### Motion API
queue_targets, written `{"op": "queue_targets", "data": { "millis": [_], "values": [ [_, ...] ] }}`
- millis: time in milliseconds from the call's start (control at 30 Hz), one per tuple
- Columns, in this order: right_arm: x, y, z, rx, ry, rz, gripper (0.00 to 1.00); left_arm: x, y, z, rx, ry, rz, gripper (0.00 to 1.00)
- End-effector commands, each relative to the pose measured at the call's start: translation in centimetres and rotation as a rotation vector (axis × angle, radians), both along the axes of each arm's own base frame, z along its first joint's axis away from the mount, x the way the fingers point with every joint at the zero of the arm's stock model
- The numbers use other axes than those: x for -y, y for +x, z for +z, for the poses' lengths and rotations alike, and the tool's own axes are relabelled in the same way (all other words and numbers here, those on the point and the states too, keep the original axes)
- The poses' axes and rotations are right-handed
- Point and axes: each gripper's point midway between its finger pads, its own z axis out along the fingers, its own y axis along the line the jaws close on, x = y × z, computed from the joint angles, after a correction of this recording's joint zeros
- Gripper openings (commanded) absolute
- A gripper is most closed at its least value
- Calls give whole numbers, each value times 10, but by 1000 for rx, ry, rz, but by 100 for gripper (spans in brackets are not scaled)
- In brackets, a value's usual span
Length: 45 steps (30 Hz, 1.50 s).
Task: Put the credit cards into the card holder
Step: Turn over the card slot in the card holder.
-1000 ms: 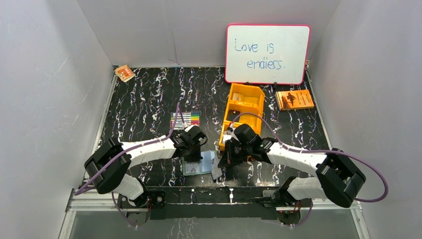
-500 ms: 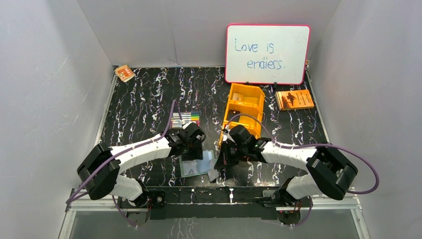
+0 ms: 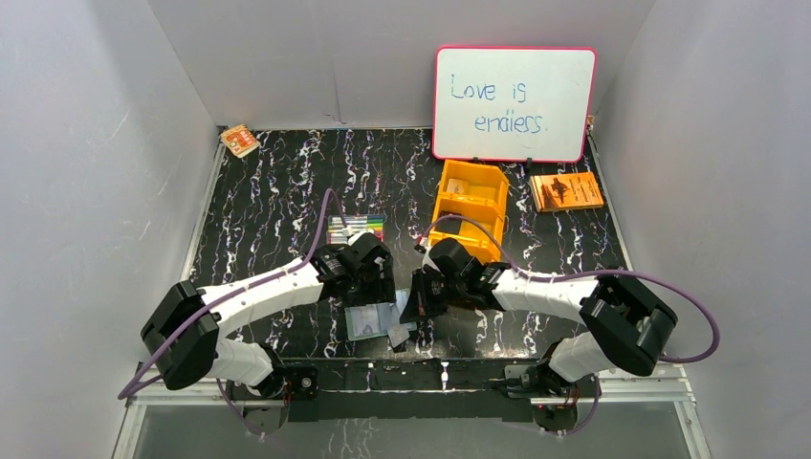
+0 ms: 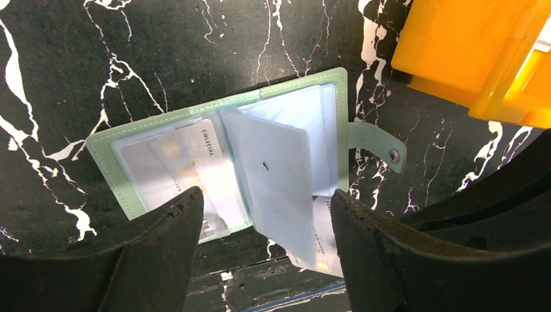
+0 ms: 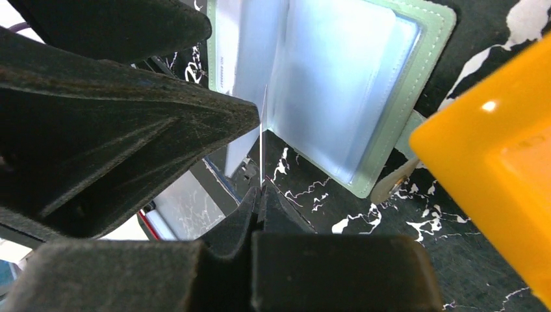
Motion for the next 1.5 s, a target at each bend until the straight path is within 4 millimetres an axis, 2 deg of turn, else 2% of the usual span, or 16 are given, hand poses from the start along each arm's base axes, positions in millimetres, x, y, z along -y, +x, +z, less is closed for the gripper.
{"op": "queue_targets", "data": {
  "millis": [0,233,400,567,867,1133,1467],
  "values": [
    [-19,6,22,54,82,34,0,-4,5,10,27,9,25,70],
    [-19,4,23,61,87,42,0,-4,14,11,50,22,59,71],
    [-17,3,20,58,81,37,0,-11,16,9,60,36,88,67],
    [-14,2,16,57,71,31,0,-13,17,10,82,-24,111,68],
    [-4,3,2,39,7,-9,0,-6,19,13,88,-188,100,71],
    [4,0,-6,29,-23,-21,0,6,18,11,75,-265,44,70],
    [0,2,5,55,13,-10,0,9,21,3,64,-260,28,71]
  ]
}}
